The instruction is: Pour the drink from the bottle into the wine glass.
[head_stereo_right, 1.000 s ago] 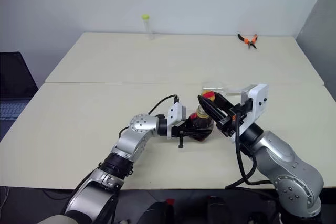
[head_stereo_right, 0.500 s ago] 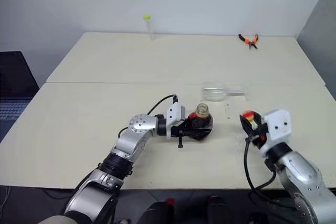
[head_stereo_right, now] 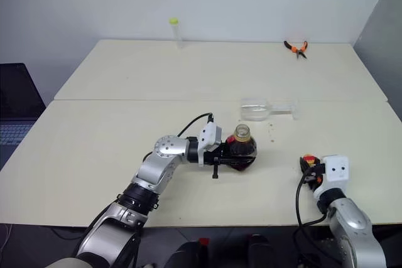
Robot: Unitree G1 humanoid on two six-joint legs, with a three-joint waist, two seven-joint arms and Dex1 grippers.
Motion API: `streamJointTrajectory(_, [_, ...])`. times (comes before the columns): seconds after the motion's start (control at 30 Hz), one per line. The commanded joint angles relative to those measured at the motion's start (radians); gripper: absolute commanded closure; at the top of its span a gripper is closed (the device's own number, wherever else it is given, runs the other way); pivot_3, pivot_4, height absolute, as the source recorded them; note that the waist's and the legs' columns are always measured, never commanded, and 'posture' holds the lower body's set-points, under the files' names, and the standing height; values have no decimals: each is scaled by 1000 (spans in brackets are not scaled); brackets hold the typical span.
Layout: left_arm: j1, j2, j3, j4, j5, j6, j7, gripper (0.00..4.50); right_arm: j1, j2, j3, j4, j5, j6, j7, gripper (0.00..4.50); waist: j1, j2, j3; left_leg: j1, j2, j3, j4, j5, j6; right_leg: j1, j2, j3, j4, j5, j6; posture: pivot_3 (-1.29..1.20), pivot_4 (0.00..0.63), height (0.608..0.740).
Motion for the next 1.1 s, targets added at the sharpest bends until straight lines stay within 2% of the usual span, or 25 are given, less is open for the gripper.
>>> streamJointTrajectory(0.03, [-12,-3,11,-62,-22,-8,-4,3810,-15,2,-14,5,14,17,17,1930,0,0,0,0,0,0,0,0,0,0,0,0,0,0,0,0,150,740])
streamJointTrajectory(0.17, [-9,2,12,-69,-22,-5,-7,3811,-17,-4,-12,12,11,51,32,475,0,0,0,0,0,0,0,0,0,0,0,0,0,0,0,0,150,740])
streamJointTrajectory(0.23, [-7,2,15,-69,-19,-7,2,3811,-6,-9,-9,15,15,81,46,0,0,0,0,0,0,0,0,0,0,0,0,0,0,0,0,0,150,740])
streamJointTrajectory(0.37, [-6,2,21,-70,-15,-7,23,3811,4,-14,-22,14,1,98,42,0,0,0,0,0,0,0,1,0,0,1,0,0,0,0,0,0,150,740])
streamJointTrajectory(0.57, [-2,3,36,-54,-11,-15,68,3811,41,-52,-38,-9,-91,-21,45,0,6,0,-1,0,-1,0,1,0,0,1,-1,0,0,0,0,0,150,740])
streamJointTrajectory(0.83, [5,18,116,-16,7,-40,207,3811,55,-111,-46,-179,-44,-35,138,0,-3,0,-1,0,0,0,0,0,0,0,0,0,1,0,0,0,150,740])
streamJointTrajectory(0.97, [-24,15,224,107,43,-84,426,3811,-90,-220,105,-328,-38,38,262,0,-7,1,-1,1,0,1,0,0,0,0,0,1,1,0,0,0,150,740])
streamJointTrajectory(1.1, [-54,13,283,226,76,-148,565,3814,-245,-213,205,-345,15,134,289,0,0,0,0,0,1,-3,0,0,-1,0,1,-2,0,0,0,0,150,740])
